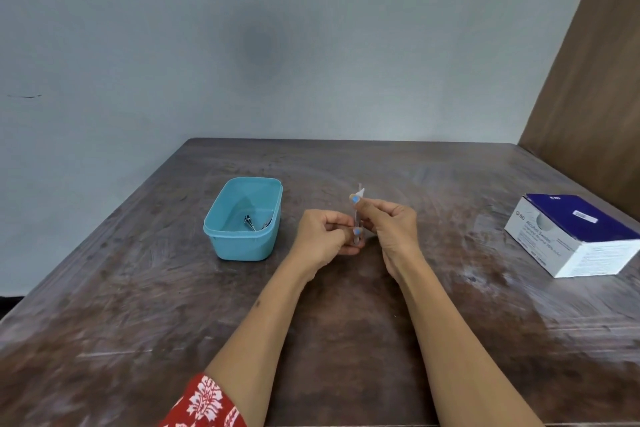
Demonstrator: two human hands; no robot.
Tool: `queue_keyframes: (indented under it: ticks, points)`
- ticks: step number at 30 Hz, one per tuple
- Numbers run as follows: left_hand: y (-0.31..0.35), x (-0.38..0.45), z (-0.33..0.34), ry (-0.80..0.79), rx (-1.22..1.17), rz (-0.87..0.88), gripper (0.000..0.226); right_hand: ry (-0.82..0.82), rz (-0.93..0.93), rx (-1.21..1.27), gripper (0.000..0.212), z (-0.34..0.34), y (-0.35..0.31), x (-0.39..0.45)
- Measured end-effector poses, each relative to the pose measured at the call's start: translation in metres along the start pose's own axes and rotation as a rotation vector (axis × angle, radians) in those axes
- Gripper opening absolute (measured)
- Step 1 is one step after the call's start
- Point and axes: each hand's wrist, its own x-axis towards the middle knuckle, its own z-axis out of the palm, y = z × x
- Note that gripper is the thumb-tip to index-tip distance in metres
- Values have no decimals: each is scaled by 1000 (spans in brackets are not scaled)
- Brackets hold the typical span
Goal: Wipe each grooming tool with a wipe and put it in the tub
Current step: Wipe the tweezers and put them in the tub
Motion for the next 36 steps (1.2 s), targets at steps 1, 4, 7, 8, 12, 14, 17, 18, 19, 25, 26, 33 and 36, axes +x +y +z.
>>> queue_keyframes:
  ticks: [1, 4, 7, 8, 12, 14, 17, 18, 19, 25, 26, 33, 36]
  points:
    - [0, 1, 0, 35, 3, 25, 19, -36, 15, -25, 8, 1, 0, -2]
    - [0, 2, -4, 57, 6, 33, 20, -80, 12, -59, 8, 2, 1, -5]
    - [0, 1, -3, -57, 14, -56, 21, 40, -20, -10, 7, 1, -3, -2]
    - [1, 0, -2, -85, 20, -67, 22, 68, -25, 10, 9, 0, -4, -2]
    - [0, 1, -1, -38, 114, -15, 23, 71, -12, 25, 8, 0, -4, -2]
    - [-3, 2, -1, 50, 253, 67, 23, 73, -15, 19, 7, 0, -4, -2]
    - [-5, 2, 0, 161, 495, 260, 21, 98, -51, 29, 6, 0, -5, 0]
    - [-4, 0, 1, 175, 567, 306, 21, 114, -70, 29, 6, 0, -5, 0]
    - [-3, -2, 1, 187, 625, 342, 22, 133, -87, 34, 7, 0, -5, 1]
    - [-4, -6, 2, 276, 794, 490, 24, 189, -123, 42, 8, 0, -2, 4]
    - [-5, -5, 2, 297, 806, 506, 21, 175, -110, 23, 8, 0, -1, 3]
    - [-4, -6, 4, 286, 863, 532, 18, 253, -153, 69, 8, 2, -3, 3]
    - [-5, -7, 4, 262, 864, 542, 20, 284, -157, 105, 5, 3, -5, 1]
